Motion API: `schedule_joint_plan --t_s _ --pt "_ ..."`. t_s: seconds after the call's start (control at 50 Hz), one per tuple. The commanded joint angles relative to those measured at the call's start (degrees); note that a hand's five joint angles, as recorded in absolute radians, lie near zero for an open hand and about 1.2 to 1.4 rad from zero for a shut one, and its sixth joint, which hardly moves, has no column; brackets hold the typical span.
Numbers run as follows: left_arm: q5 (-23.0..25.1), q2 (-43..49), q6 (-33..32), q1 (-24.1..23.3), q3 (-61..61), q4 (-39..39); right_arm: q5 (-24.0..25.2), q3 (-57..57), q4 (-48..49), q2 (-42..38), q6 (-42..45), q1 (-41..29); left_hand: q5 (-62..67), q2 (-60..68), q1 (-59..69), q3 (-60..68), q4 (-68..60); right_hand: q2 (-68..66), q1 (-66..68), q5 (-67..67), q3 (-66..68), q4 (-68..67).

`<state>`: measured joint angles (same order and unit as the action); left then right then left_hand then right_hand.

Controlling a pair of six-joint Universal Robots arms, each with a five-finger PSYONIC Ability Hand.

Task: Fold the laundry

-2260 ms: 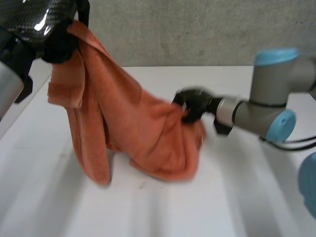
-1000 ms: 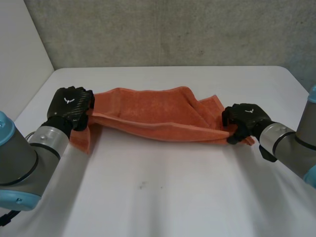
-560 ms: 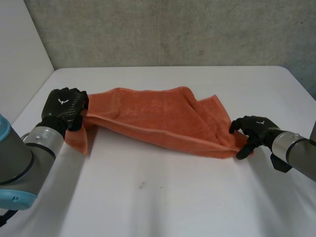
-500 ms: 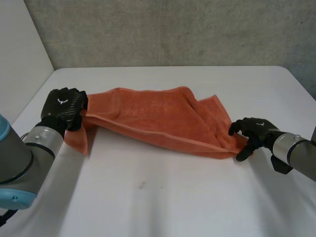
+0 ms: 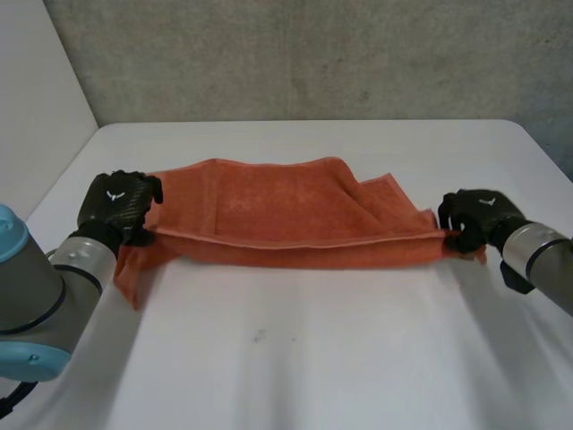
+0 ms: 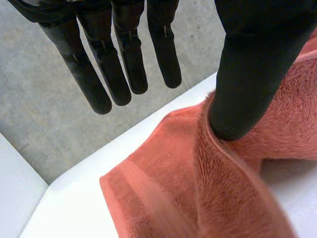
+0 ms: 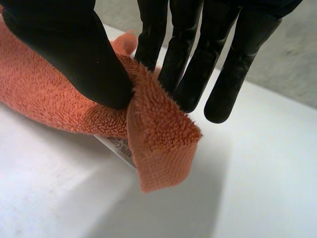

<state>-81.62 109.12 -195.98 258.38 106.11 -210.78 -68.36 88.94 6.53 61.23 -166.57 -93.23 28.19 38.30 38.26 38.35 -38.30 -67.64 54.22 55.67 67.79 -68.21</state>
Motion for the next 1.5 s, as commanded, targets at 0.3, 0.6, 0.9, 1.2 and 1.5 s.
schedule_joint_plan --t_s 0.3,0.6,0.9,1.2,1.5 --pt "-1.0 3.0 -0.4 0.8 0.2 7.1 -2.1 2.7 0.0 6.2 1.0 3.1 0.6 0.5 0.6 0.5 -0.5 -12.4 25.8 14.3 12.2 -11.8" --pt "-5.4 0.0 -0.5 -1.3 4.9 14.0 -3.0 3.1 0.2 8.5 1.2 2.9 5.8 5.7 5.8 5.7 -5.7 -12.4 25.8 14.3 12.2 -11.8" --pt "-8.6 -5.9 -4.0 0.6 5.0 13.9 -3.3 2.0 -6.1 13.6 13.4 3.1 41.8 41.7 41.7 41.7 -41.7 -12.4 25.8 14.3 12.2 -11.8" --pt "-5.4 -37.5 -7.2 -0.1 -0.8 29.8 -2.0 -10.6 -36.9 32.1 29.0 5.6 41.8 41.7 41.7 41.7 -41.7 -12.4 25.8 14.3 12.2 -11.8" --pt "-1.0 -12.7 -8.1 1.0 -6.6 32.3 -13.3 -13.6 -40.2 10.2 38.7 -2.3 41.8 41.7 41.7 41.7 -41.7 -12.4 25.8 14.3 12.2 -11.8"
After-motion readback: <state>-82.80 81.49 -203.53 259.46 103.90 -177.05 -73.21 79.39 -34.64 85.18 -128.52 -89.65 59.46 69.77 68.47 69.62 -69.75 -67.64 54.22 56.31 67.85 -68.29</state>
